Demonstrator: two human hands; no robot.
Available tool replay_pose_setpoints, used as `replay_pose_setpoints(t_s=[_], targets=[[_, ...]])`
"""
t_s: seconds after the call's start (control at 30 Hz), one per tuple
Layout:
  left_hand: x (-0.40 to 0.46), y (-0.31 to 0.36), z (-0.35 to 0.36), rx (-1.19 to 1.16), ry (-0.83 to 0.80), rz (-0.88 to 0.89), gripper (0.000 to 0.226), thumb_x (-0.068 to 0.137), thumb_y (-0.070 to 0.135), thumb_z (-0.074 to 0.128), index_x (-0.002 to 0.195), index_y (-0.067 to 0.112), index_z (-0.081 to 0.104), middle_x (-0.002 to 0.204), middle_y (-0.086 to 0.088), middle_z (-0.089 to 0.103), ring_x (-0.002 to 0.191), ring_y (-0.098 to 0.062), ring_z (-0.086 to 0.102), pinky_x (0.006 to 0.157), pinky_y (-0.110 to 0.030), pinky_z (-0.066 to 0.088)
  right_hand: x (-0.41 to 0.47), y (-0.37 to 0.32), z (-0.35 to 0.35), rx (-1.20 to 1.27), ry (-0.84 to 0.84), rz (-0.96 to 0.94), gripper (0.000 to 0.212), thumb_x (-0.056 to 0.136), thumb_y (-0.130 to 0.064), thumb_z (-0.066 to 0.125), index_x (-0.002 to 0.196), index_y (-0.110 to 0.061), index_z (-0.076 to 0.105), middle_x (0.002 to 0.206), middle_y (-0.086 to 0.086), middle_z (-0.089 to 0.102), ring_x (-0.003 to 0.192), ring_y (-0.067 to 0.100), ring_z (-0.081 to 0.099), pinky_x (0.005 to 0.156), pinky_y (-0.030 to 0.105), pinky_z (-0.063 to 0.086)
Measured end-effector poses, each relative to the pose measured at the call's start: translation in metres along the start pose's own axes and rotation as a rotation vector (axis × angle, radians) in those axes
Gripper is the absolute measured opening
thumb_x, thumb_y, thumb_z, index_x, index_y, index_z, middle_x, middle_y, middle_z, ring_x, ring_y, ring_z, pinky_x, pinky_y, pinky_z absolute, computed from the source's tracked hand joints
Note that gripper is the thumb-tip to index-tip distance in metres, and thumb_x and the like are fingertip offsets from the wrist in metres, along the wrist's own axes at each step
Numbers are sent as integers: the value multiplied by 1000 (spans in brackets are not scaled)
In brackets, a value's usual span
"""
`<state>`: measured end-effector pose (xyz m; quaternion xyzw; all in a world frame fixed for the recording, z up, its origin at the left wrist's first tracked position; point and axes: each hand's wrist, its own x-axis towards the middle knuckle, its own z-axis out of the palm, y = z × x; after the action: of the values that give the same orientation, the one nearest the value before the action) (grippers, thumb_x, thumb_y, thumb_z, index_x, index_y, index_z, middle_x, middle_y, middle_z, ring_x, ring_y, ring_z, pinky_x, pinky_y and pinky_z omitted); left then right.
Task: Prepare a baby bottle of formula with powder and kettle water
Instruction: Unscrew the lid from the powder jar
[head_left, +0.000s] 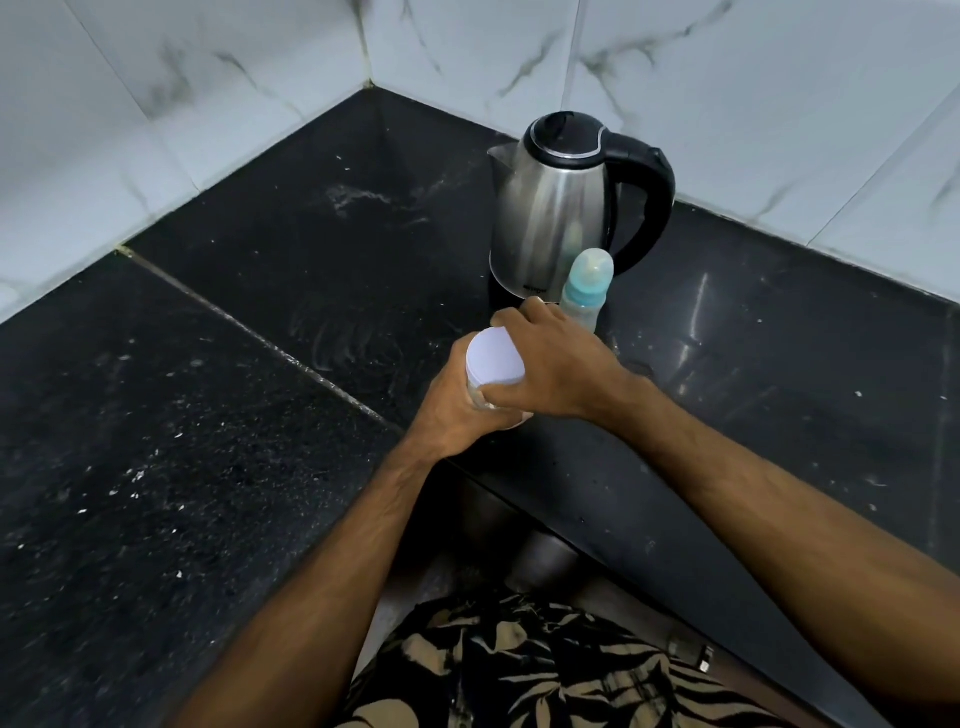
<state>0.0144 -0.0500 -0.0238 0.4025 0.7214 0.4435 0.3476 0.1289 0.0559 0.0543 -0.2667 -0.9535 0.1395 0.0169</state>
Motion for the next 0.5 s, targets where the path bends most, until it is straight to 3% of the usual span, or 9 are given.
replay_pose_setpoints(t_s=[0.1, 0.17, 0.27, 0.37, 0.5], targets=[[0, 2, 1, 1, 1, -13, 101, 62, 15, 93, 136, 45, 31, 117, 30, 49, 107, 9, 49, 75, 3, 37, 1, 2, 0, 108, -84, -58, 80, 68, -52, 70, 139, -26, 42, 132, -1, 48, 121, 22, 47, 100, 44, 46], [1, 1, 1, -5, -2, 1, 99, 64, 15, 93, 137, 43, 32, 121, 25, 50, 109, 5, 49, 76, 1, 37, -1, 3, -4, 178, -110, -38, 88, 71, -50, 74, 146, -24, 35, 143, 1, 41, 129, 23, 42, 105, 43, 43], [-1, -2, 0, 15, 2, 28, 99, 63, 23, 93, 141, 38, 33, 121, 22, 54, 109, 4, 55, 76, -4, 44, -2, -2, -4, 75, -21, 54, 89, 70, -64, 72, 140, -18, 41, 131, 6, 47, 119, 24, 47, 96, 37, 46], [0, 0, 0, 15, 0, 27, 97, 61, 25, 94, 134, 44, 33, 118, 25, 56, 109, 11, 54, 78, -5, 44, 0, -8, 0, -37, 46, 59, 75, 72, -64, 68, 127, -15, 50, 118, 6, 53, 108, 25, 52, 89, 39, 48], [6, 5, 3, 14, -9, 2, 91, 63, 16, 93, 131, 43, 39, 106, 35, 52, 99, 21, 54, 74, 4, 39, -1, -8, -1, 47, -79, -39, 84, 75, -50, 69, 146, -21, 37, 137, 5, 43, 123, 26, 44, 101, 47, 43]])
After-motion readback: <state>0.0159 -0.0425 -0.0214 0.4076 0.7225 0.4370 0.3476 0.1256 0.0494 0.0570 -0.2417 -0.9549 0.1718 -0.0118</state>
